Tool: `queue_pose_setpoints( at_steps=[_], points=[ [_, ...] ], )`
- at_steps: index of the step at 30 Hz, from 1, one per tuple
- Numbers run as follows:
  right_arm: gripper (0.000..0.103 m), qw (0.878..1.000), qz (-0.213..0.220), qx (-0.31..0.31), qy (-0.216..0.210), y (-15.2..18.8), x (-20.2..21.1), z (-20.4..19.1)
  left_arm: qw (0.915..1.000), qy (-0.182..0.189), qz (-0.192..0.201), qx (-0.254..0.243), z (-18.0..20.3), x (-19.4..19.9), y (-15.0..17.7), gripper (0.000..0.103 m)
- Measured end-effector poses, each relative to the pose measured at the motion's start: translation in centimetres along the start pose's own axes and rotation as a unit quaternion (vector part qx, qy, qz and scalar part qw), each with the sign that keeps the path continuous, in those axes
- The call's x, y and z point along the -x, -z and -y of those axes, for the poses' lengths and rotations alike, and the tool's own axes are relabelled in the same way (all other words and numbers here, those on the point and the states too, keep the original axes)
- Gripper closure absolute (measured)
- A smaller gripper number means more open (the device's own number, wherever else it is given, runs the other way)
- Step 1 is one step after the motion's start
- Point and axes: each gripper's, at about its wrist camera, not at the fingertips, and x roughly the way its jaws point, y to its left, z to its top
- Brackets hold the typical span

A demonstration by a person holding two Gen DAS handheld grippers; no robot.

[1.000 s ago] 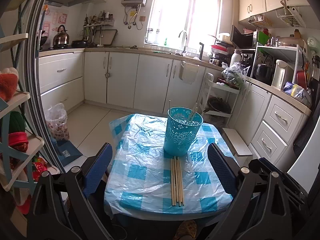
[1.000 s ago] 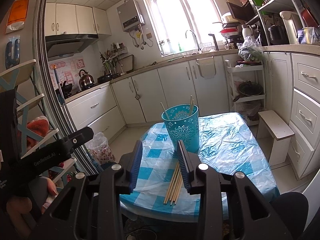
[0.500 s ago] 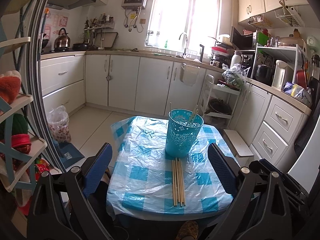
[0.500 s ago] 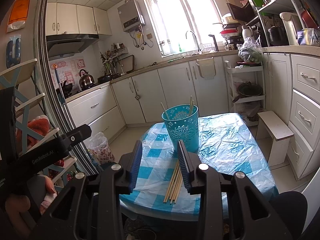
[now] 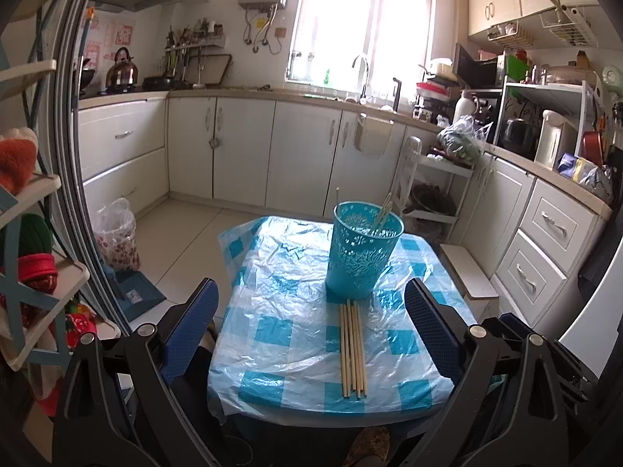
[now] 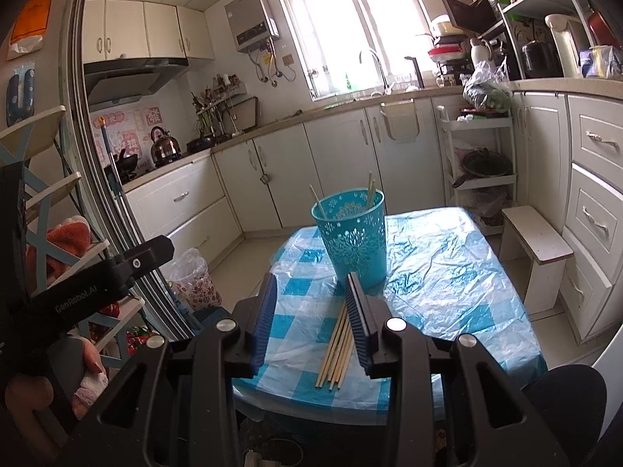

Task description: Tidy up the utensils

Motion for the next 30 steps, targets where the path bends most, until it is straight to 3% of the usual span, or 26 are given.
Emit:
queue_pose_setpoints(
  at_steps=[6,12,19,30],
  points=[
    [0.067,0.998,-0.062,-0.018,0.007,1.1,-5.4,1.7,0.999,-0.008,-0.041,0.017,-1.1,-3.6,0.8,0.011],
    [0.069,0.99,-0.135,-0.027,0.022,2.7,-13.3,3.5,0.9963,-0.024,-0.077,0.028,-2.2,-7.3,2.0,0.01],
    [0.083,0.98,-0.191,-0.036,0.051,4.2,-20.9,5.1,0.9929,-0.036,-0.109,0.031,-2.9,-10.7,3.2,0.01],
    [0.089,0.972,-0.221,0.014,0.076,5.5,-24.6,5.4,0.9888,-0.04,-0.141,0.025,-2.6,-14.7,4.1,0.01]
  ],
)
